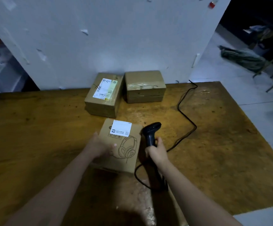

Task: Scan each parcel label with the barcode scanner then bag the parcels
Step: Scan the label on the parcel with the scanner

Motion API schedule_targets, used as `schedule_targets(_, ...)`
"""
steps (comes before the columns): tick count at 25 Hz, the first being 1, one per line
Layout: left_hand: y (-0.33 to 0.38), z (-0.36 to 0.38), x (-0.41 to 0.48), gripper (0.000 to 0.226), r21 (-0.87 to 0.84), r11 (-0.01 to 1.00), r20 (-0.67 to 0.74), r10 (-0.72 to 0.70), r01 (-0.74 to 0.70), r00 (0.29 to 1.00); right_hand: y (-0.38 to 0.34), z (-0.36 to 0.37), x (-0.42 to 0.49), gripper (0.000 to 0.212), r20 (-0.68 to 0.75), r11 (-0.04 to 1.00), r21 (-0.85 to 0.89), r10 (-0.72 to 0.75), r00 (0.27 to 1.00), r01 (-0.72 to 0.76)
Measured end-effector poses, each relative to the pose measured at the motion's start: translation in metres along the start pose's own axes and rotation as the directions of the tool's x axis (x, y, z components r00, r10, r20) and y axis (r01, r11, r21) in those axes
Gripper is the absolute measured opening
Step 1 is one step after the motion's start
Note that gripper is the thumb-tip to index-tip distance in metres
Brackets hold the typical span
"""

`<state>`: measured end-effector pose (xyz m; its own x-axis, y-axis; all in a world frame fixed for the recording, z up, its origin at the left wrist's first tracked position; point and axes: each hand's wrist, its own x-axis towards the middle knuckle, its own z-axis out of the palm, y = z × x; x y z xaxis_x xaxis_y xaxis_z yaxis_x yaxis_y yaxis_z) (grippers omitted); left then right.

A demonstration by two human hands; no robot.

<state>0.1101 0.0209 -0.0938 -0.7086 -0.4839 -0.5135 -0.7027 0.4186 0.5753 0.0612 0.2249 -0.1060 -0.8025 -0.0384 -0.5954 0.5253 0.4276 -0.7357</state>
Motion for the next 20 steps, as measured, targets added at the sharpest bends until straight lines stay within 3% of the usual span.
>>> schedule_targets(2, 0.002, -0.001, 0.006, 0.085, -0.032, 0.999, 0.083, 0.023, -0.021, 0.996, -0.018, 0.003, 0.003, 0.056, 0.034, 0.981, 0.189, 0.044, 0.998, -0.049)
schedule_targets(5, -0.005, -0.003, 0.006, 0.079, -0.17, 0.985, 0.064, -0.028, 0.038, 0.998, -0.031, 0.006, 0.004, 0.054, 0.091, 0.973, 0.222, 0.045, 0.995, -0.064)
schedule_targets(7, -0.011, -0.003, 0.0, 0.071, -0.224, 0.975, 0.038, 0.014, -0.005, 0.999, -0.033, 0.009, 0.002, 0.061, 0.135, 0.955, 0.292, 0.015, 0.991, -0.055)
schedule_targets(11, -0.014, -0.016, -0.018, 0.047, -0.432, 0.852, -0.18, 0.239, -0.295, 0.954, -0.048, 0.001, -0.003, 0.044, -0.015, 0.878, 0.464, -0.127, 0.992, 0.119)
schedule_targets(14, -0.014, -0.027, -0.026, 0.034, -0.434, 0.79, -0.317, 0.317, -0.434, 0.894, -0.062, -0.015, -0.006, 0.033, -0.033, 0.702, 0.695, -0.184, 0.982, 0.155)
schedule_targets(16, -0.02, -0.026, -0.02, 0.03, -0.606, 0.709, -0.297, 0.217, -0.359, 0.93, -0.063, -0.024, -0.009, 0.053, 0.042, 0.657, 0.746, -0.21, 0.977, 0.109)
schedule_targets(18, -0.025, -0.021, -0.019, 0.012, -0.814, 0.56, -0.152, 0.055, -0.156, 0.987, -0.055, -0.025, -0.013, 0.046, 0.047, 0.746, 0.656, -0.191, 0.981, 0.114)
schedule_targets(19, -0.027, -0.018, -0.019, 0.007, -0.825, 0.558, -0.09, 0.027, -0.09, 0.996, -0.05, -0.023, -0.017, 0.035, 0.029, 0.796, 0.594, -0.17, 0.985, 0.119)
schedule_targets(20, -0.027, -0.015, -0.02, 0.021, -0.771, 0.634, -0.044, 0.038, -0.058, 0.998, -0.046, -0.02, -0.02, 0.028, 0.016, 0.832, 0.544, -0.142, 0.99, 0.11)
